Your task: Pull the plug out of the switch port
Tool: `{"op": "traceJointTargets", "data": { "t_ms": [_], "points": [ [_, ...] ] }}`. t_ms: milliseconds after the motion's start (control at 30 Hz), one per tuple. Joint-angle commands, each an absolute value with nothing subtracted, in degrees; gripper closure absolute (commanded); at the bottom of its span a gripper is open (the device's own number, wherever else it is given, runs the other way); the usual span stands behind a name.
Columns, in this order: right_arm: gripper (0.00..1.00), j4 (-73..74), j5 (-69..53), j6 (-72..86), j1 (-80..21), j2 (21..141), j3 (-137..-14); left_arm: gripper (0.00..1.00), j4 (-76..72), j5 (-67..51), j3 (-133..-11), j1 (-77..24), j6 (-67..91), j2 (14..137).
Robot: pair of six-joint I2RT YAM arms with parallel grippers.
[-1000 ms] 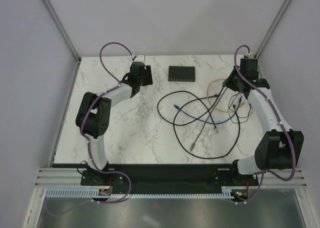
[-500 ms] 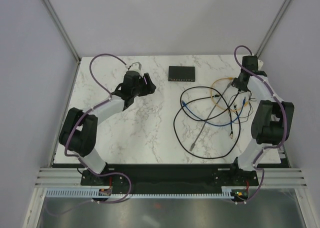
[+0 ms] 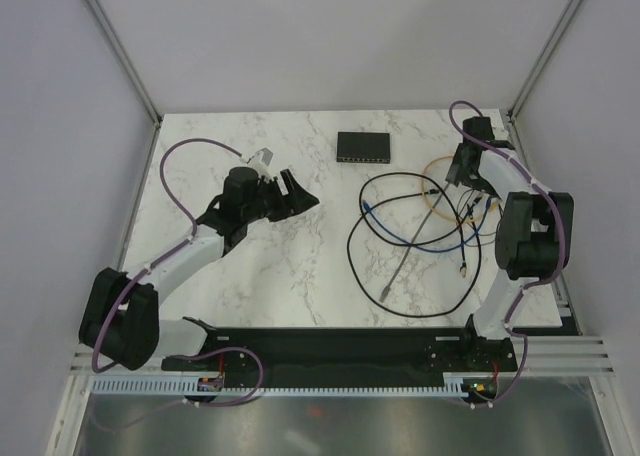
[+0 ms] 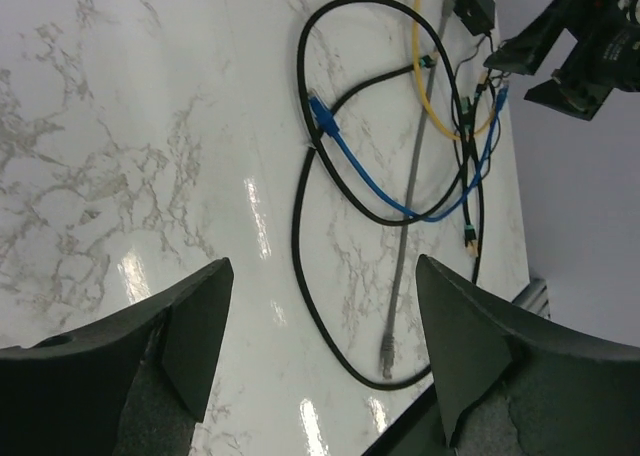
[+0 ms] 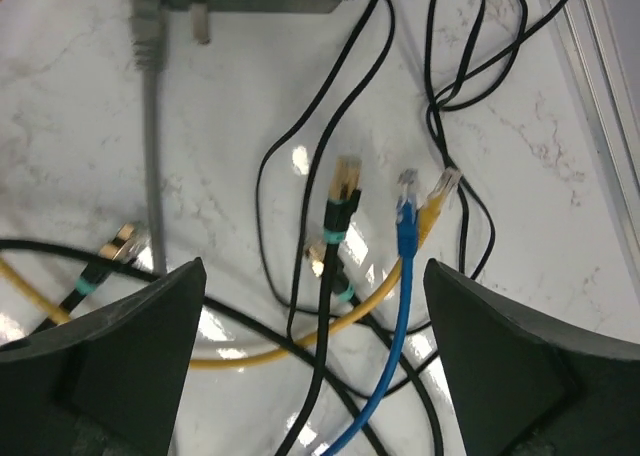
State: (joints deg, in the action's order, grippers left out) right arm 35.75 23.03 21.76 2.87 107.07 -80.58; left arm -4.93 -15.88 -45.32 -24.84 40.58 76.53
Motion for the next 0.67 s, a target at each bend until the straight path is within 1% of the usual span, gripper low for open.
{"op": "traceJointTargets", "data": {
  "t_ms": [0,33,67,133,167,200,233,267,333,367,467,533,567,633],
  "points": [
    [0.02,41.6,29.1,22.8,-4.4,98.5,-80.8,0.16,-5.4,-22.0,-42.5,-24.7,45.4,71.0],
    [0.02,41.7,29.1,23.4,-6.5,96.8,-79.6,0.15,-5.4,-22.3,-41.1,-24.7,45.9,70.1],
    [0.02,41.8,29.0,24.7,-10.8,93.5,-77.1,0.13,-5.4,-22.8,-40.3,-24.7,46.4,68.3],
    [0.02,41.9,28.3,26.6,-15.2,90.6,-73.1,0.12,-5.5,-24.0,-38.2,-24.6,48.2,67.0],
    [0.02,41.9,27.7,27.5,-19.2,88.6,-72.0,0.11,-5.5,-24.5,-37.4,-24.7,48.8,66.4],
    [0.02,41.9,25.2,29.6,-21.1,87.9,-70.9,0.11,-5.5,-25.6,-36.7,-24.6,49.6,65.2],
    [0.02,41.7,24.7,30.3,-23.0,87.4,-69.1,0.10,-5.6,-25.9,-35.1,-24.6,50.2,64.5],
    [0.02,41.6,24.5,31.4,-27.4,86.9,-68.4,0.10,-6.1,-26.2,-34.0,-24.6,50.8,63.8],
    [0.02,41.3,24.8,33.9,-31.4,86.9,-66.9,0.09,-7.3,-27.2,-30.6,-24.6,53.2,61.3],
    [0.02,41.4,25.2,34.6,-34.9,86.9,-65.6,0.09,-10.0,-27.9,-29.2,-24.5,54.3,60.5],
    [0.02,38.5,22.3,36.6,-39.1,85.5,-61.3,0.09,-15.8,-31.4,-23.0,-24.5,59.3,57.2],
    [0.02,36.1,20.2,37.6,-40.6,83.4,-57.0,0.08,-22.6,-34.7,-18.6,-24.4,63.2,55.6],
    [0.02,31.7,18.0,37.7,-42.3,79.4,-54.9,0.08,-25.5,-35.8,-17.0,-24.4,64.5,53.5],
    [0.02,25.8,13.3,37.2,-43.2,74.1,-48.3,0.08,-36.9,-39.0,-11.7,-24.4,69.0,50.9]
  ]
}}
